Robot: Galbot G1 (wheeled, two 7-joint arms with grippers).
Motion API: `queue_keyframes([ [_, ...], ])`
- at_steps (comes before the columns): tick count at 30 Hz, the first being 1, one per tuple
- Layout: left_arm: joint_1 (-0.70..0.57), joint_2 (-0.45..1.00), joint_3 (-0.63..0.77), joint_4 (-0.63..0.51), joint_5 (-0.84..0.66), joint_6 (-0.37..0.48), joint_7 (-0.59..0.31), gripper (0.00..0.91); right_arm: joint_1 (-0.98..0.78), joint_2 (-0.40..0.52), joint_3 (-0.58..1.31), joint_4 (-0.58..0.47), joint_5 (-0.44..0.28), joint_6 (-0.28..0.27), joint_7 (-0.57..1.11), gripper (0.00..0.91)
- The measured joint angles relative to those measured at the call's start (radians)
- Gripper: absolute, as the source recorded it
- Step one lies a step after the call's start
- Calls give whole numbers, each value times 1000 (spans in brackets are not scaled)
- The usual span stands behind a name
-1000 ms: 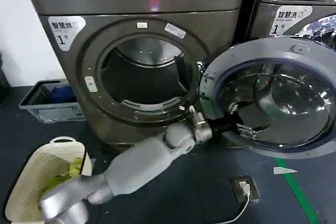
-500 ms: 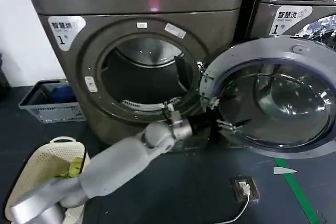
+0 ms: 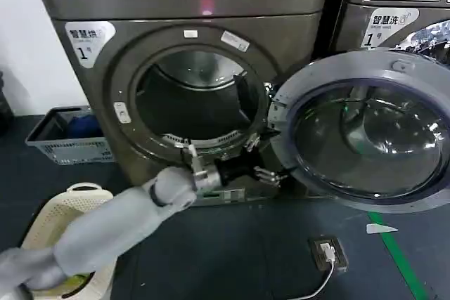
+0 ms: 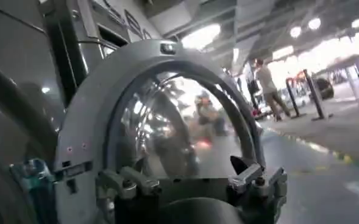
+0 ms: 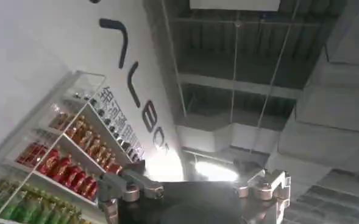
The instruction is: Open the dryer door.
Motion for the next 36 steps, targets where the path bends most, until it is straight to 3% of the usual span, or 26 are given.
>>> queue_keyframes([
  [14,-118,317,222,-50,36,157,-25,907,3,-17,1,-20,0,2,-1,907],
  [22,-190,493,299,-54,133,165,24,907,7,-33,1,-37,-6,7,-3,907],
  [26,-168,572,290,-38,211,184,28,907,6,-39,8,-38,-14,9,-4,907],
  [36,48,771,79,-60,271,225,104,907,20,-33,-13,-41,-16,20,-6,907],
])
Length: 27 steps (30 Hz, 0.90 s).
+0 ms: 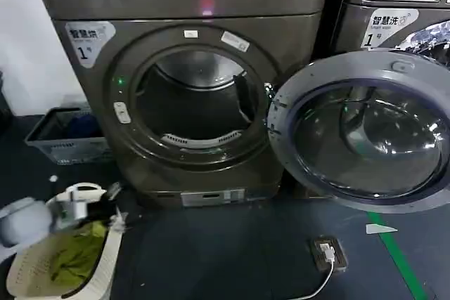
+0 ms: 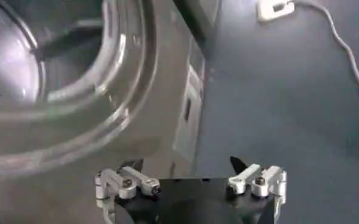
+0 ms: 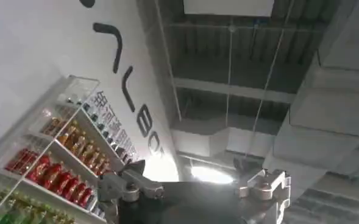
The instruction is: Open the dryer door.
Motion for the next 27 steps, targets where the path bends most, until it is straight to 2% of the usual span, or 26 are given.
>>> queue_keyframes([
  [4,51,62,-50,7,26,1,27,907,4,2,-5,-1,-1,3,0,907],
  [7,157,102,-140,17,45,9,46,907,4,2,-3,-6,-4,8,-1,907],
  [11,231,132,-201,20,55,26,52,907,4,0,-1,-9,-6,9,-1,907],
  [27,274,147,-239,72,88,21,100,907,7,-1,-2,-11,-9,12,-3,907],
])
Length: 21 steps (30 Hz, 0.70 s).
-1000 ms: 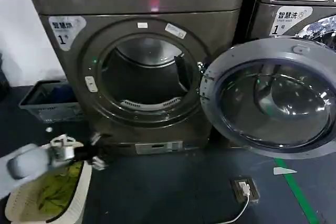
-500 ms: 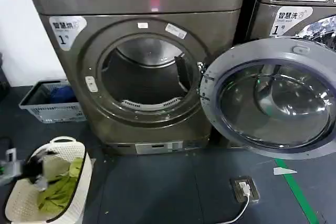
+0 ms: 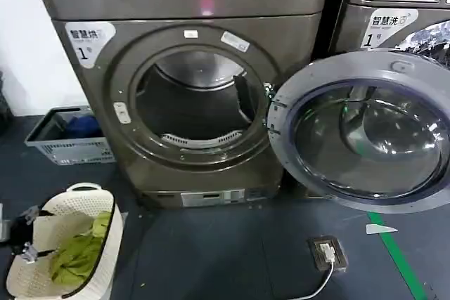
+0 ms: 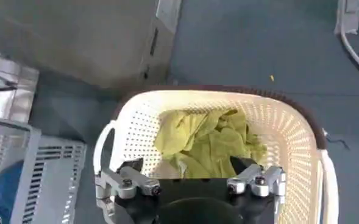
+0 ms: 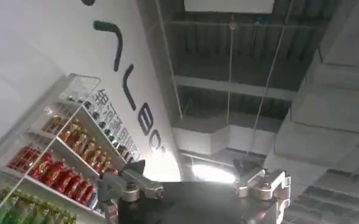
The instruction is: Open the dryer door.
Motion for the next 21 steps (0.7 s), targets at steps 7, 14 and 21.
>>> queue_keyframes([
  [7,12,7,0,1,23,-8,25,907,3,0,0,0,-2,4,-1,907],
  [14,12,4,0,23,31,-9,27,907,3,3,2,-1,-3,8,-2,907],
  [21,15,5,2,36,74,-14,49,907,2,4,4,-2,-3,9,-3,907],
])
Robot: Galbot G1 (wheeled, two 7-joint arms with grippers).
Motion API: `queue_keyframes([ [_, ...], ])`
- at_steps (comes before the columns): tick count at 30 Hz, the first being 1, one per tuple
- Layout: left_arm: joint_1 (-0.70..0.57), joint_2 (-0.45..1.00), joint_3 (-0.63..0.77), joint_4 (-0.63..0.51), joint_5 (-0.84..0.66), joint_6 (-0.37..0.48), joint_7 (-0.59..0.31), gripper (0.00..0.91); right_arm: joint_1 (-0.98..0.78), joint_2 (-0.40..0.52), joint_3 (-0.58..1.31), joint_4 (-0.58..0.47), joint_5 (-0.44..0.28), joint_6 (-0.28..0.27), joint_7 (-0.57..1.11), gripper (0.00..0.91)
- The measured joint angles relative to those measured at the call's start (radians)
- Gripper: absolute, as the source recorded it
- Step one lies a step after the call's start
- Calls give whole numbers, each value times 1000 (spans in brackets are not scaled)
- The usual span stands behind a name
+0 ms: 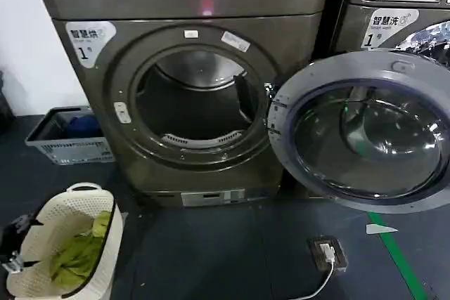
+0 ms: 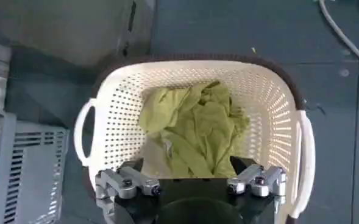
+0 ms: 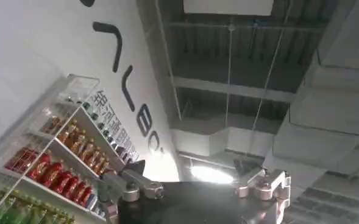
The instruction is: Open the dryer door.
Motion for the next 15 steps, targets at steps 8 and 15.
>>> queue_keyframes([
  [8,-1,-1,0,26,36,-5,13,907,0,4,1,0,-5,5,-1,907],
  [15,-6,2,0,22,18,-6,6,907,-4,5,8,-5,-3,6,-1,907],
])
